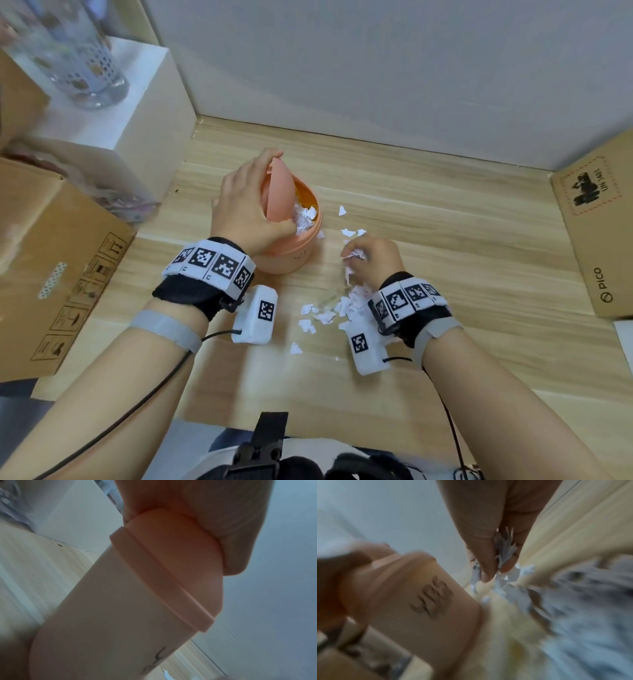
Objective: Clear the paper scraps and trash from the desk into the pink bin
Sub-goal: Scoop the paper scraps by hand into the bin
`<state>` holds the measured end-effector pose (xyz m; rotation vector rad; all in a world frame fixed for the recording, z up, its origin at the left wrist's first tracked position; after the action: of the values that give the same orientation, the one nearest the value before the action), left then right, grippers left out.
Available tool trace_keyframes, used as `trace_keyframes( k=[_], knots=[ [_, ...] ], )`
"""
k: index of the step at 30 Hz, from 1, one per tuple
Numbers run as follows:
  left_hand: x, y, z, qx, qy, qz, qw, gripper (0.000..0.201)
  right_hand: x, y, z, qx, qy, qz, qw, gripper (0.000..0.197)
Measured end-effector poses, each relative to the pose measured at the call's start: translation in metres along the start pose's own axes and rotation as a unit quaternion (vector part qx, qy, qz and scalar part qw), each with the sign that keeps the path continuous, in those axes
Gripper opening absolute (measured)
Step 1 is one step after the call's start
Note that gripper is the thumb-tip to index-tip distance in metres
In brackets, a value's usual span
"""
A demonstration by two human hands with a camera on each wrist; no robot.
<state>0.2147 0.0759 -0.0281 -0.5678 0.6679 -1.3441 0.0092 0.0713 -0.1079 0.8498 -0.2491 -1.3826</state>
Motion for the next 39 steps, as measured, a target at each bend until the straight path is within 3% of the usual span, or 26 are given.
trace_keyframes(
  k=[3,5,7,10,16,22,26,31,33,35,39],
  knots=[
    [0.000,0.001,0.001,0.010,0.021,-0.014,1.000,0.089,0.000,0.043,0.038,0.095,-0.099,0.036,0.990,0.007],
    [0.001,0.002,0.001,0.010,0.024,-0.027,0.999,0.089,0.005,0.073,0.049,0.143,-0.111,0.060,0.982,0.011],
    [0.001,0.001,0.002,0.006,0.023,-0.035,0.999,0.088,0.012,0.101,0.045,0.159,-0.091,0.074,0.980,0.015],
    [0.001,0.001,0.003,0.004,0.028,-0.035,0.999,0.091,0.018,0.124,0.032,0.098,-0.063,0.060,0.991,0.016],
    [0.002,0.002,0.002,0.010,0.037,-0.046,0.998,0.095,0.007,0.131,0.025,0.048,0.040,0.048,0.997,0.045],
    [0.002,0.002,0.003,0.009,0.036,-0.044,0.998,0.093,0.002,0.133,0.039,0.123,0.011,0.024,0.992,0.041],
    [0.004,0.004,0.002,0.012,0.033,-0.043,0.998,0.090,0.003,0.125,0.029,0.146,0.078,0.001,0.986,0.034],
    [0.003,0.003,0.002,0.006,0.017,-0.033,0.999,0.088,-0.007,0.088,0.052,0.159,-0.039,0.018,0.986,0.029],
    [0.003,0.003,0.002,-0.002,0.007,-0.029,1.000,0.087,-0.016,0.052,0.047,0.118,-0.022,-0.026,0.992,0.031],
    [0.003,0.004,0.002,-0.012,-0.004,-0.027,1.000,0.084,-0.029,0.011,0.035,0.041,0.037,-0.092,0.994,0.049],
    [0.005,0.006,0.000,-0.014,-0.010,-0.023,1.000,0.082,-0.064,-0.051,0.009,-0.101,0.140,-0.186,0.967,0.101]
  ],
)
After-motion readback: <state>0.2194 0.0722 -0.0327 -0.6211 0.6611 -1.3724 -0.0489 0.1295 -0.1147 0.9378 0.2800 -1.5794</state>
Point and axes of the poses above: each hand's wrist, its own x-axis towards the middle knuckle, its own z-axis out of the back of the hand, y = z × x, the point moved 6 cm from there along x, towards the middle knuckle, and after that the axes turned 4 degrees about y, right-handed, at the moved point
